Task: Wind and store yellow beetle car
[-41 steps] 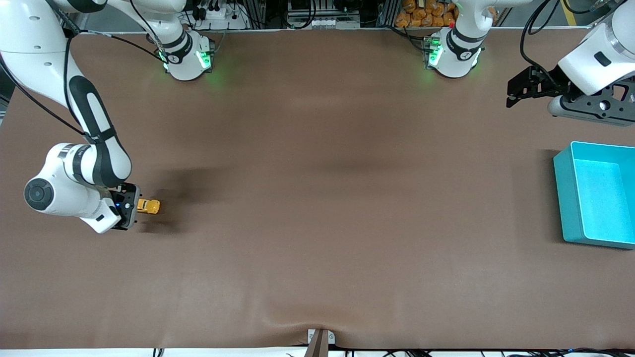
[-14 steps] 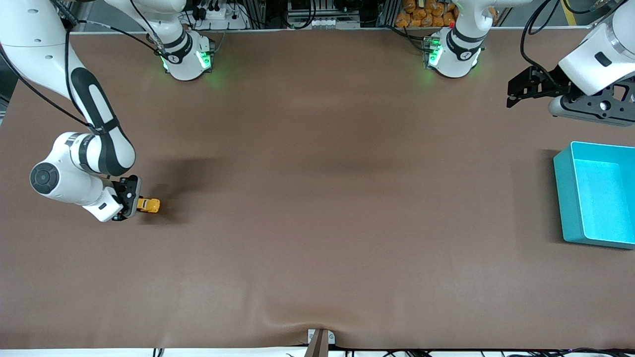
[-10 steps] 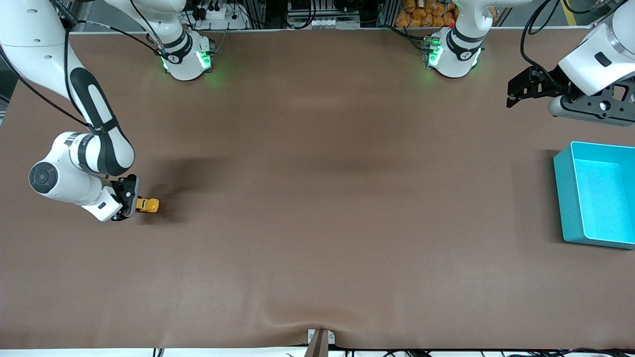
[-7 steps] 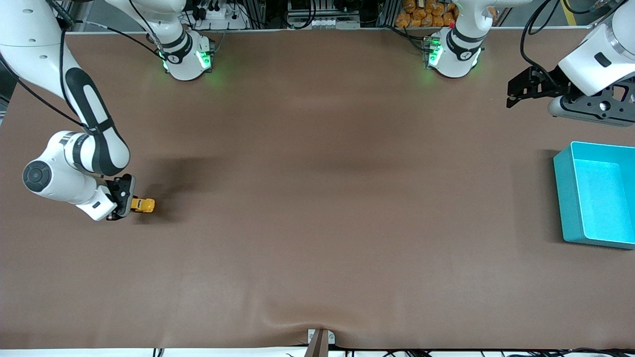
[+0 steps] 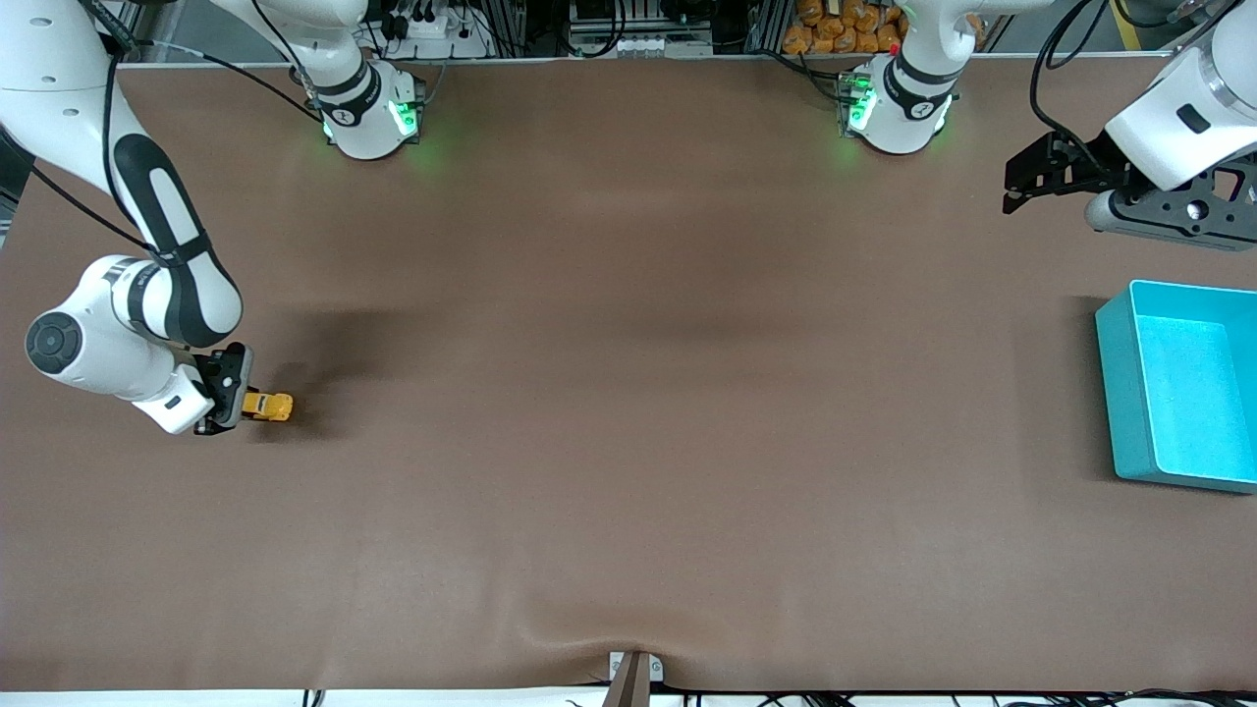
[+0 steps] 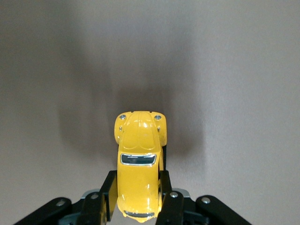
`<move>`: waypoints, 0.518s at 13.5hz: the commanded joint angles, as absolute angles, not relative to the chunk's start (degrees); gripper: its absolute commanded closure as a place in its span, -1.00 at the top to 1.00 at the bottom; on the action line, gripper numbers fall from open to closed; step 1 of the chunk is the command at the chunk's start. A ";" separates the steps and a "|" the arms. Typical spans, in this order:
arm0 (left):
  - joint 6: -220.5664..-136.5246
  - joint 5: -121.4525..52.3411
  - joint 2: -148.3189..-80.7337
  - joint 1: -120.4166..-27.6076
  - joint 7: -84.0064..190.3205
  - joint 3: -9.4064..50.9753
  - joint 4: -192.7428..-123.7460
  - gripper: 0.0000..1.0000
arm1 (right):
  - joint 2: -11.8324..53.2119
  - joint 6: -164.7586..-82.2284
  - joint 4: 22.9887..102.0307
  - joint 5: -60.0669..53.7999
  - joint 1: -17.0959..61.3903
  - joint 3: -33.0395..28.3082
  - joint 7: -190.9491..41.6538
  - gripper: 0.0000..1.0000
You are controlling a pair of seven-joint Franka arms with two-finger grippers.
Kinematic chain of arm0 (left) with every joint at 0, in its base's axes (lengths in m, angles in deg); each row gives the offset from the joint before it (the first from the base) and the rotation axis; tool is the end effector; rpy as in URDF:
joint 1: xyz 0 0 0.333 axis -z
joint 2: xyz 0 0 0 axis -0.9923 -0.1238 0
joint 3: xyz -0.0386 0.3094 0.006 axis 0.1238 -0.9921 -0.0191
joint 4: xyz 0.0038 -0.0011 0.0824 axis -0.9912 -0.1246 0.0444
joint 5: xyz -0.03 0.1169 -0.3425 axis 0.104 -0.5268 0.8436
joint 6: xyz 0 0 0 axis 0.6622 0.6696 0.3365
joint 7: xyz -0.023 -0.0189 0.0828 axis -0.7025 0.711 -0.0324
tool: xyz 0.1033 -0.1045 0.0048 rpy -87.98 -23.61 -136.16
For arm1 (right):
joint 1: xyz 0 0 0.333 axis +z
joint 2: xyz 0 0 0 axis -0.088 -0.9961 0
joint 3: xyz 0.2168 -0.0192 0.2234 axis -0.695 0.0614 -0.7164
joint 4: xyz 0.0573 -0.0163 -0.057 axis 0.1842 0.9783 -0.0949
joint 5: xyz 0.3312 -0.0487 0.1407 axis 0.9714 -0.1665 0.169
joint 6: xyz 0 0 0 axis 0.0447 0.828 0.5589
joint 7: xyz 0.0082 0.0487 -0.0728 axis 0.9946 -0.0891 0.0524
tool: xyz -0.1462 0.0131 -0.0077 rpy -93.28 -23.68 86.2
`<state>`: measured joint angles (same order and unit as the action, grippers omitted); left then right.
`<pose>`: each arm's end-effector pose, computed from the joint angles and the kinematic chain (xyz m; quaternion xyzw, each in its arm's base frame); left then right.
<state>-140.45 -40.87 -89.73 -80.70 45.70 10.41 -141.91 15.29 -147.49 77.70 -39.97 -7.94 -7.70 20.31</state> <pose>0.4954 -0.0949 0.6084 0.9937 -0.0997 -0.0472 0.0204 0.5659 -0.1317 0.1815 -0.7261 -0.6869 0.0170 0.0259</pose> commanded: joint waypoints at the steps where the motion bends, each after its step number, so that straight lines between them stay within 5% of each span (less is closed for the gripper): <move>1: -139.87 -41.17 -89.78 -80.95 46.09 10.54 -141.59 1.00 | 13.66 -150.61 78.45 -40.33 -10.33 -8.43 22.71 -1.00; 7: -139.87 -41.17 -89.78 -80.87 46.09 10.54 -141.68 1.00 | 12.87 -152.62 78.27 -40.42 -12.35 -8.43 26.31 -1.00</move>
